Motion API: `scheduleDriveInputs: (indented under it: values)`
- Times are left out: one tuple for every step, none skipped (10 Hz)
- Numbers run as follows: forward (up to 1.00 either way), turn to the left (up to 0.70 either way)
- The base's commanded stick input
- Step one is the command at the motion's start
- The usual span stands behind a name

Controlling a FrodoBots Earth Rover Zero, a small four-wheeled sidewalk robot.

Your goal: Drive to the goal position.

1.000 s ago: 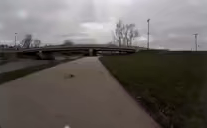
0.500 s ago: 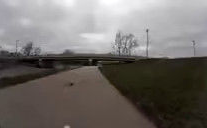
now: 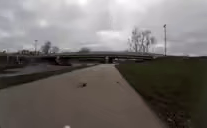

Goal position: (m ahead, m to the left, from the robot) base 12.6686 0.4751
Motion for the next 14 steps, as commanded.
scheduleDriveInputs:
  values:
    - [0.01,0.0]
    - [0.18,0.0]
    - [0.34,0.0]
    - [0.51,0.0]
    - [0.68,0.0]
    - [0.85,0.0]
    - [1.0,0.0]
    - [1.0,0.0]
    - [1.0,0.0]
    - [1.0,0.0]
    - [1.0,0.0]
    - [1.0,0.0]
    - [1.0,0.0]
    - [1.0,0.0]
